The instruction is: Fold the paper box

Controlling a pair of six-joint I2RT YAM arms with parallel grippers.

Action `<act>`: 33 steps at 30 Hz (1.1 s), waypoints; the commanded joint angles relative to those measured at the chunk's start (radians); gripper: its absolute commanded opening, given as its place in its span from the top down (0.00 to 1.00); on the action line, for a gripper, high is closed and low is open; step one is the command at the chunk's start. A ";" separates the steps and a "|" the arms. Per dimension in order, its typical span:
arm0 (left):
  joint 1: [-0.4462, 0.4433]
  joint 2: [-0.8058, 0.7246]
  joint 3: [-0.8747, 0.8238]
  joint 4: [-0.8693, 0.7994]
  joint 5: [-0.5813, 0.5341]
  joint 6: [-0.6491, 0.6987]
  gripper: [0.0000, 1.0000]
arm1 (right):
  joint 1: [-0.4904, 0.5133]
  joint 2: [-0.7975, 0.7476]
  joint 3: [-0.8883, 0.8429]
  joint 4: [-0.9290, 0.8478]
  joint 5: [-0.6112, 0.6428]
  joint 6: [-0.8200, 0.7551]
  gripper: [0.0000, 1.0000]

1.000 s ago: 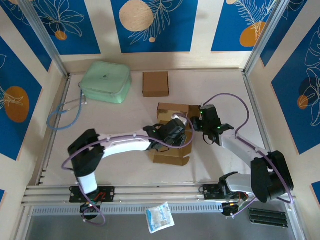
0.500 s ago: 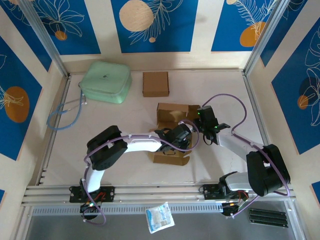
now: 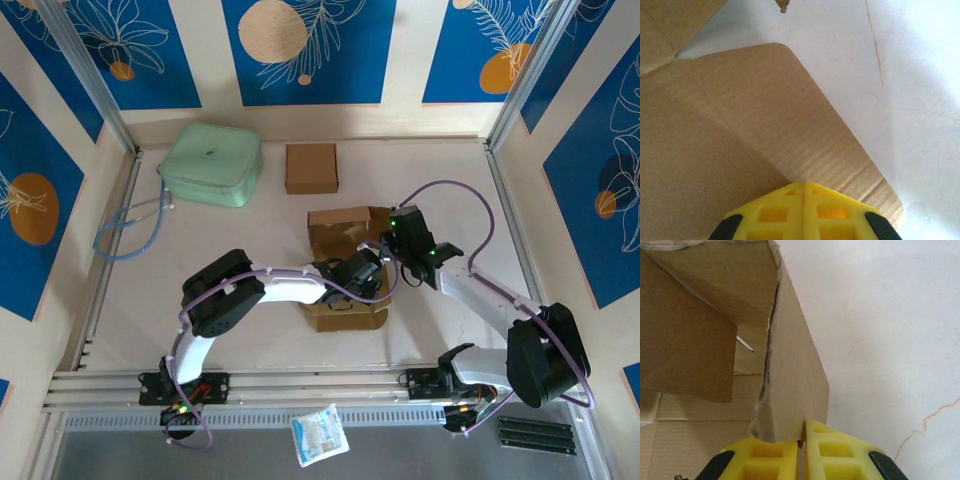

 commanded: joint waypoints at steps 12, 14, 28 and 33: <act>0.009 -0.008 -0.058 0.024 0.010 0.015 0.97 | -0.082 0.103 0.041 0.044 0.051 -0.118 0.30; 0.009 -0.008 -0.058 0.022 0.011 0.016 0.97 | -0.095 0.126 0.055 0.053 0.024 -0.130 0.28; 0.014 -0.005 -0.059 0.019 -0.002 0.018 0.98 | -0.088 0.159 0.106 0.049 -0.054 -0.140 1.00; 0.018 -0.002 -0.062 0.028 0.000 0.015 0.98 | -0.060 0.094 0.148 -0.108 -0.091 -0.029 1.00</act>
